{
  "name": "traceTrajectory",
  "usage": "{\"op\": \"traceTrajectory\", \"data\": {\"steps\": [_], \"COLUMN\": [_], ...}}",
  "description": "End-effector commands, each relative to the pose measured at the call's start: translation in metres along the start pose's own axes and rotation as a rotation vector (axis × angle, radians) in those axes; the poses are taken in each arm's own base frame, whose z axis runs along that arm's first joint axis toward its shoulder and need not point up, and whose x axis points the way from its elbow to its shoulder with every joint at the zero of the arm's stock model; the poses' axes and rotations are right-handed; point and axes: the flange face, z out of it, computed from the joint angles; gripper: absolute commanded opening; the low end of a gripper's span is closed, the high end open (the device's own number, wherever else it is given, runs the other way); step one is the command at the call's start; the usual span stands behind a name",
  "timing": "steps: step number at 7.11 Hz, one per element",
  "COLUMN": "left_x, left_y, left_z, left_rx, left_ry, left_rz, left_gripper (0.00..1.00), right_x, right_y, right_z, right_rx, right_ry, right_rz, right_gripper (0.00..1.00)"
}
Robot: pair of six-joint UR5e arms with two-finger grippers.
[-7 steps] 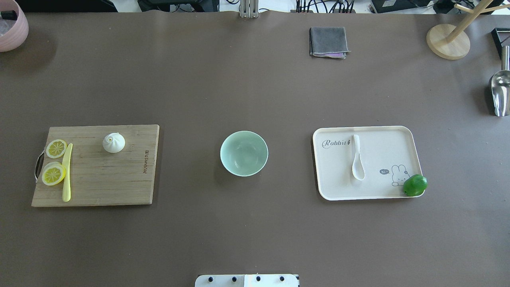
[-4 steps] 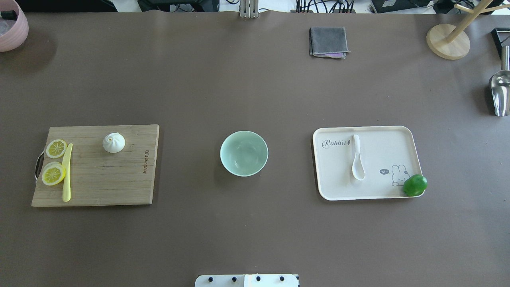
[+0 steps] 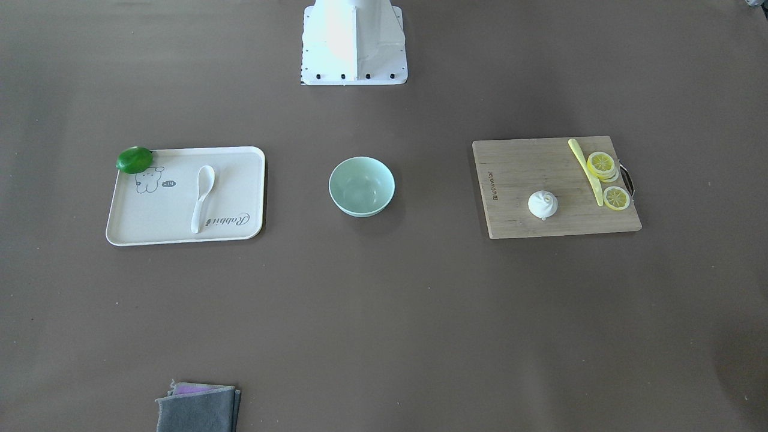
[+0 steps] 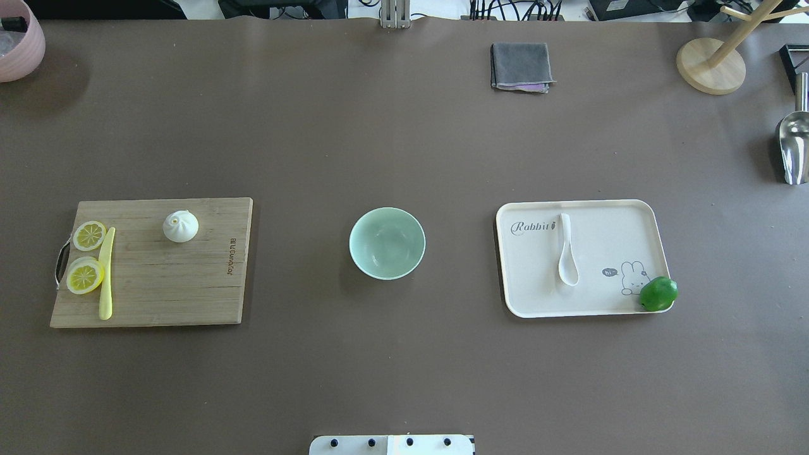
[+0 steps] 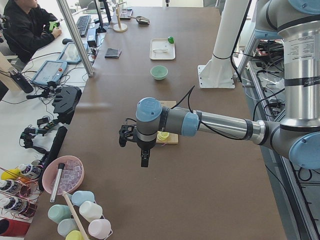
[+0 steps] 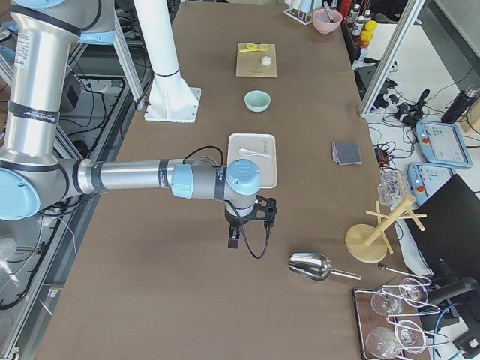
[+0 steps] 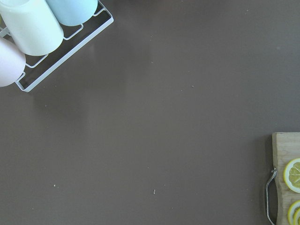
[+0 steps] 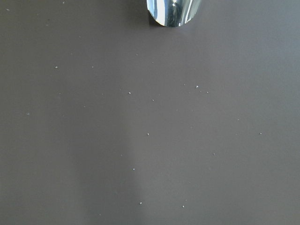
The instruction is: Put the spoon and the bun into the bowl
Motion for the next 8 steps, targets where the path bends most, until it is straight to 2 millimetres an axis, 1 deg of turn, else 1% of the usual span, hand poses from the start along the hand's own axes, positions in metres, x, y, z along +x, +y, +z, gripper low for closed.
{"op": "traceTrajectory", "data": {"steps": [1, 2, 3, 4, 5, 6, 7, 8], "left_x": [-0.002, 0.010, 0.027, 0.048, 0.086, 0.117, 0.137, 0.164], "left_y": [0.001, -0.002, -0.009, -0.013, -0.017, -0.017, -0.013, -0.022], "left_z": [0.003, -0.007, -0.018, -0.012, -0.007, 0.020, 0.038, 0.044], "left_rx": [-0.004, 0.019, 0.095, 0.126, 0.176, 0.209, 0.253, 0.244], "left_ry": [0.001, 0.022, 0.038, 0.056, 0.089, 0.135, 0.183, 0.225], "left_rz": [-0.004, 0.020, 0.101, 0.187, 0.322, 0.466, 0.564, 0.454], "left_gripper": [0.98, 0.98, 0.98, 0.98, 0.98, 0.98, 0.98, 0.98], "right_x": [-0.001, -0.014, -0.046, -0.087, -0.129, -0.185, -0.210, -0.224], "right_y": [0.000, -0.006, -0.022, -0.045, -0.067, -0.077, -0.074, -0.076], "right_z": [0.000, -0.011, -0.037, -0.049, -0.039, -0.018, -0.011, -0.007], "right_rx": [0.001, 0.026, 0.079, 0.098, 0.080, 0.038, 0.037, 0.069], "right_ry": [0.000, -0.006, -0.036, -0.073, -0.073, -0.073, -0.093, -0.108], "right_rz": [-0.003, -0.026, -0.075, -0.156, -0.239, -0.342, -0.402, -0.398], "right_gripper": [1.00, 1.00, 1.00, 1.00, 1.00, 1.00, 1.00, 1.00]}}
